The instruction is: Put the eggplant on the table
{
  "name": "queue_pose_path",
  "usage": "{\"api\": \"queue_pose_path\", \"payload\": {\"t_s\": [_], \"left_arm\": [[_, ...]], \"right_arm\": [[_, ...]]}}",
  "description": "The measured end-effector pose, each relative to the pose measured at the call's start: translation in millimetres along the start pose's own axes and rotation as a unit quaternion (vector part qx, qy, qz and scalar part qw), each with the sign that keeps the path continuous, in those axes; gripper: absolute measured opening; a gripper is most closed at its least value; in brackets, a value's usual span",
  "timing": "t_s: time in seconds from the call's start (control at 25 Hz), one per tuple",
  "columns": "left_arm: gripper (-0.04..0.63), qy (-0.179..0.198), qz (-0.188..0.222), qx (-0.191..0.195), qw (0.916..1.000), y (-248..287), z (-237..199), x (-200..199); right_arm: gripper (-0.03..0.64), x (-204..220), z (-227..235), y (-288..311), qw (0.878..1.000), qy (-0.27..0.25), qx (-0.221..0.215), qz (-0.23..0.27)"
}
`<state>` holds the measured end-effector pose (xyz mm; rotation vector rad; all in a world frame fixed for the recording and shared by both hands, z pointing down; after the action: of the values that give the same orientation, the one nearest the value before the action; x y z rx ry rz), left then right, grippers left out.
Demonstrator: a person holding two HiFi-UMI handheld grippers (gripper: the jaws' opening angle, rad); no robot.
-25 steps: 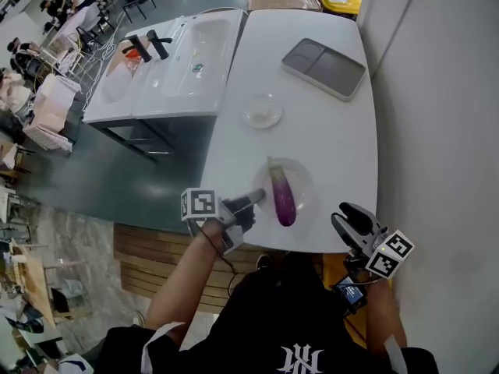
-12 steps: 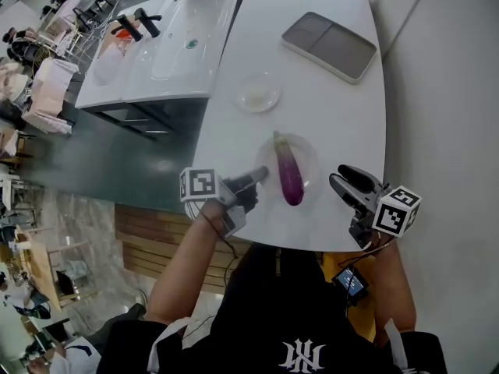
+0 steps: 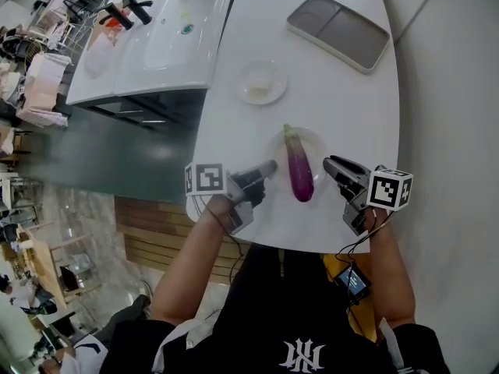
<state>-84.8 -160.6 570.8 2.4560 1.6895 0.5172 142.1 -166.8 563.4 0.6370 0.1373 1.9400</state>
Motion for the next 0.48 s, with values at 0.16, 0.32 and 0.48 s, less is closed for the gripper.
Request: {"api": "queue_pose_path", "payload": {"t_s": [0.16, 0.32, 0.48], "left_arm": [[0.012, -0.002, 0.000, -0.006, 1.0000, -0.6, -6.6, 0.3], [0.012, -0.004, -0.002, -0.011, 0.9999, -0.2, -14.4, 2.0], [0.012, -0.002, -0.006, -0.023, 0.9997, -0.7, -19.4, 3.7]], "right_arm": [[0.055, 1.4, 2.0, 5.2, 1.000, 0.011, 0.007, 0.007], [0.037, 4.7, 6.0, 11.3, 1.000, 0.022, 0.018, 0.004], [0.032, 7.2, 9.9, 15.4, 0.999, 0.037, 0.029, 0.003]]}}
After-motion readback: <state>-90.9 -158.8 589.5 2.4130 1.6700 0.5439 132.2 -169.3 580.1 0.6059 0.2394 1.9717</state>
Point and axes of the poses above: the fingertips, and each gripper's own axes: y forward along the fingers, z to its right, x out of its underside, the point moved 6 cm from there along -y, backward along the fingers, and after that the axes turned 6 degrees about y, right-handed, at the moved point
